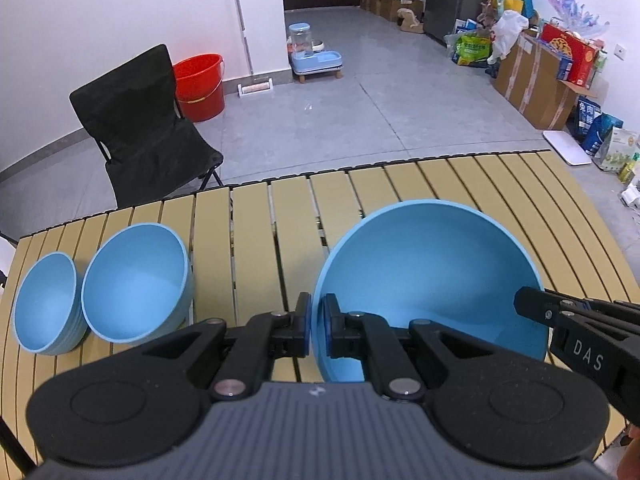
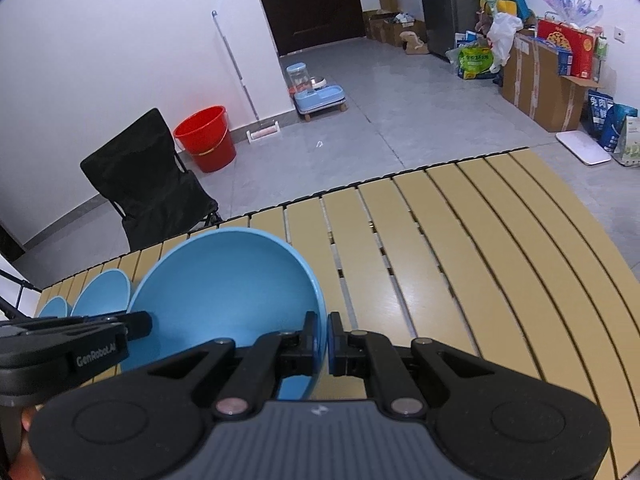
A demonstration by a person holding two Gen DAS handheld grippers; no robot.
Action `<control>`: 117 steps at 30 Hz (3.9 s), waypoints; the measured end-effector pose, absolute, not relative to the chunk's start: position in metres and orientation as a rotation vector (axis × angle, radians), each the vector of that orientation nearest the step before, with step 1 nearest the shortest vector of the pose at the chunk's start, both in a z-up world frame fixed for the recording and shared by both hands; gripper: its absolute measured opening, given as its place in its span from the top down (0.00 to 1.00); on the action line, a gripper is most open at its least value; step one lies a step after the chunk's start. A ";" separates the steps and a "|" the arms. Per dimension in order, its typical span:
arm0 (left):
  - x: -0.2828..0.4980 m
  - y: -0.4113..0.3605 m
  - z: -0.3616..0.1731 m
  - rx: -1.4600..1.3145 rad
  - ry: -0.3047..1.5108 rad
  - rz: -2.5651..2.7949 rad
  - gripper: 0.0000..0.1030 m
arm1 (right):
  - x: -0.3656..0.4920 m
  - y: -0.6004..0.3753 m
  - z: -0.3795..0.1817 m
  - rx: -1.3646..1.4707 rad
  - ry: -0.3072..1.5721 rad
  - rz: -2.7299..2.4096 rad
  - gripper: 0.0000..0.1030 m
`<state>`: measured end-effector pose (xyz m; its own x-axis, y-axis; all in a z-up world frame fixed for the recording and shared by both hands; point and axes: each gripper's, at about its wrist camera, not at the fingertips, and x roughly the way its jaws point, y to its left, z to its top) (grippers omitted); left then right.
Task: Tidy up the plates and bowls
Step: 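Lift and carry both held bowls toward the plate stack, then lower the bowls onto the table beside the plate stack and open both grippers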
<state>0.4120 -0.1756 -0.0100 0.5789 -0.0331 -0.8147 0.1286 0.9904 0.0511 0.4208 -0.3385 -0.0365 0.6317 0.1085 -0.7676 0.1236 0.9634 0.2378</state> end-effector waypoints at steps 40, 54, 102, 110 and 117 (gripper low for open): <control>0.311 -0.270 -0.043 0.199 0.995 -0.256 0.93 | 0.300 -0.423 -0.056 0.321 0.907 -0.169 0.96; 0.303 -0.283 -0.083 0.219 1.055 -0.280 0.93 | 0.288 -0.435 -0.095 0.329 0.966 -0.204 0.96; 0.288 -0.261 -0.069 0.190 0.999 -0.261 0.44 | 0.278 -0.439 -0.098 0.430 0.928 -0.201 0.29; 0.284 -0.222 -0.050 0.146 0.944 -0.236 0.07 | 0.272 -0.429 -0.084 0.412 0.915 -0.190 0.01; 0.282 -0.196 -0.042 0.096 0.921 -0.245 0.00 | 0.271 -0.413 -0.076 0.382 0.926 -0.168 0.00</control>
